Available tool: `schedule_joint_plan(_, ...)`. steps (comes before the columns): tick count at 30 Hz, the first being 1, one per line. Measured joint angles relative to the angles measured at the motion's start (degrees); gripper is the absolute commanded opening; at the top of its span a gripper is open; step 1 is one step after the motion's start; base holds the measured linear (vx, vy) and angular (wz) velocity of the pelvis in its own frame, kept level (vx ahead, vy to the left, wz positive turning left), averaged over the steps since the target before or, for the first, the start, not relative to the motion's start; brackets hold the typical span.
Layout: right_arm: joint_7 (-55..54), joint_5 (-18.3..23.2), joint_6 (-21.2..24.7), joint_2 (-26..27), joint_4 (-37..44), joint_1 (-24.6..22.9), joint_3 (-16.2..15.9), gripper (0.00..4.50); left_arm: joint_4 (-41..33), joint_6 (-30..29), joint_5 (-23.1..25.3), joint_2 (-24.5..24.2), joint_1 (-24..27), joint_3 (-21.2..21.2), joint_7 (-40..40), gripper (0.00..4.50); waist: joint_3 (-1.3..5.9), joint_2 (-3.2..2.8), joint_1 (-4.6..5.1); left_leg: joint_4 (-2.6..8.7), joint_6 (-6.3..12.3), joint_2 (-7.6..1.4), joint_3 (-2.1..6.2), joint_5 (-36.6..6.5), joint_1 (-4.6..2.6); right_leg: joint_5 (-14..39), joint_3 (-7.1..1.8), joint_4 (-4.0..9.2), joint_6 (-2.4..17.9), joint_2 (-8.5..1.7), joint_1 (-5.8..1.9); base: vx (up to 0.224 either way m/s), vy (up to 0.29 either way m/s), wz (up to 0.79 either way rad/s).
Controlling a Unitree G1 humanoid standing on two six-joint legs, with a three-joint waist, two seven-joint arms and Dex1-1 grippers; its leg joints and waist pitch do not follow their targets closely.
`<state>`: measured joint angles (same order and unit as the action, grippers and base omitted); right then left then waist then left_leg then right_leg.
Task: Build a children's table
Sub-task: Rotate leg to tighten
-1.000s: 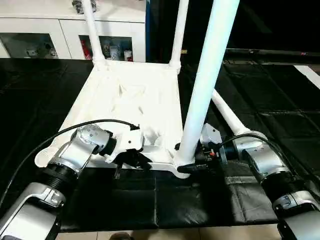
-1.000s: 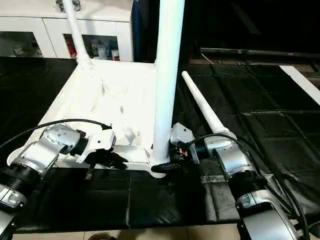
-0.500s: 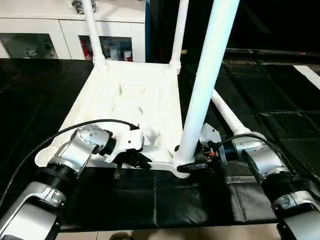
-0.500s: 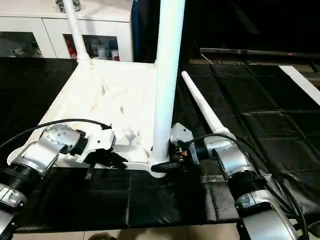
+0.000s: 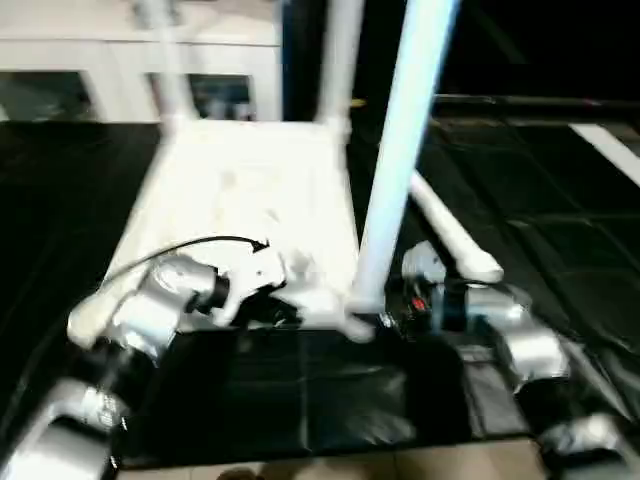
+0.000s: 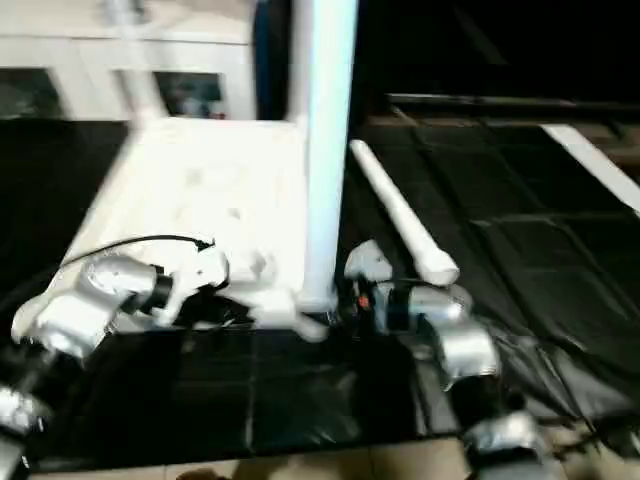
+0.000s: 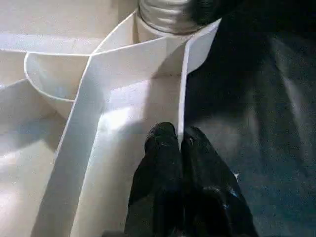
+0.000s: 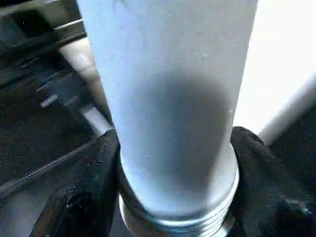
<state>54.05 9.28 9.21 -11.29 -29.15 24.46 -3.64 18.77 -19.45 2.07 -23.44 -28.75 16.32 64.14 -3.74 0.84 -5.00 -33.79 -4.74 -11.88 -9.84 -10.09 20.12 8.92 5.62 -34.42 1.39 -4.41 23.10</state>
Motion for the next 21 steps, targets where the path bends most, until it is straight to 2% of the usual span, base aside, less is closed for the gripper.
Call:
schedule_joint_plan(4,-13.93,-1.84,1.59,6.13,0.09,0.74,2.51,2.75,-8.58,-10.09,2.18,4.79,4.39,-2.97,-9.57,0.00,0.00,0.00,1.71,0.10,-0.03,0.02,0.14,-0.02,0.06,0.00,0.14,0.06,0.00,0.02,0.06,0.000,0.000,0.00)
schedule_joint_plan(8,-21.25,-4.77,2.24,8.32,-0.49,2.81,3.01,2.75,-12.92,-16.15,3.96,8.57,5.31,-2.91,-16.05,0.00,-0.01,0.00,1.82,0.15,-0.03,0.03,0.13,-0.02,0.09,0.00,0.13,0.13,0.01,0.02,0.29,0.000,0.000,0.00)
schedule_joint_plan(9,-21.49,-5.35,1.88,8.36,-0.49,2.81,2.89,2.75,-13.56,-16.86,4.05,8.75,5.48,-2.79,-16.74,0.00,-0.01,0.00,1.72,0.18,-0.03,0.03,0.12,-0.02,0.12,0.00,0.13,0.17,0.00,0.02,0.30,0.000,0.000,0.00)
schedule_joint_plan(10,-21.69,-5.73,1.49,8.35,-0.47,2.81,2.69,3.31,-14.10,-17.39,4.05,8.77,5.59,-2.61,-17.16,0.00,0.00,0.00,1.60,0.25,-0.03,0.04,0.11,-0.02,0.16,0.00,0.13,0.26,0.01,0.02,0.31,0.000,0.000,0.00)
schedule_joint_plan(14,-21.78,-6.69,0.61,8.30,-0.42,2.66,2.14,3.51,-14.68,-17.91,4.05,8.75,5.59,-2.17,-17.82,0.00,-0.01,0.00,1.58,0.26,-0.02,0.05,0.09,-0.07,0.24,-0.18,0.12,0.34,0.31,0.02,0.34,0.000,0.000,0.00)
schedule_joint_plan(17,-20.94,-6.42,-0.44,7.61,-0.12,2.05,1.72,3.86,-15.13,-17.94,4.05,8.35,5.71,-1.83,-17.59,0.00,-0.01,0.00,1.44,0.26,-0.04,0.05,0.10,-0.08,0.26,-0.18,0.12,0.35,0.30,0.02,0.35,0.000,0.000,0.00)
schedule_joint_plan(21,-15.88,-5.44,-3.21,4.35,1.51,0.07,0.83,4.12,-15.06,-16.61,3.10,6.17,5.76,-1.41,-15.66,0.00,-0.01,0.00,1.16,0.23,-0.04,0.05,0.10,-0.08,0.29,-0.11,0.12,0.35,0.19,0.02,0.36,0.000,0.000,0.00)
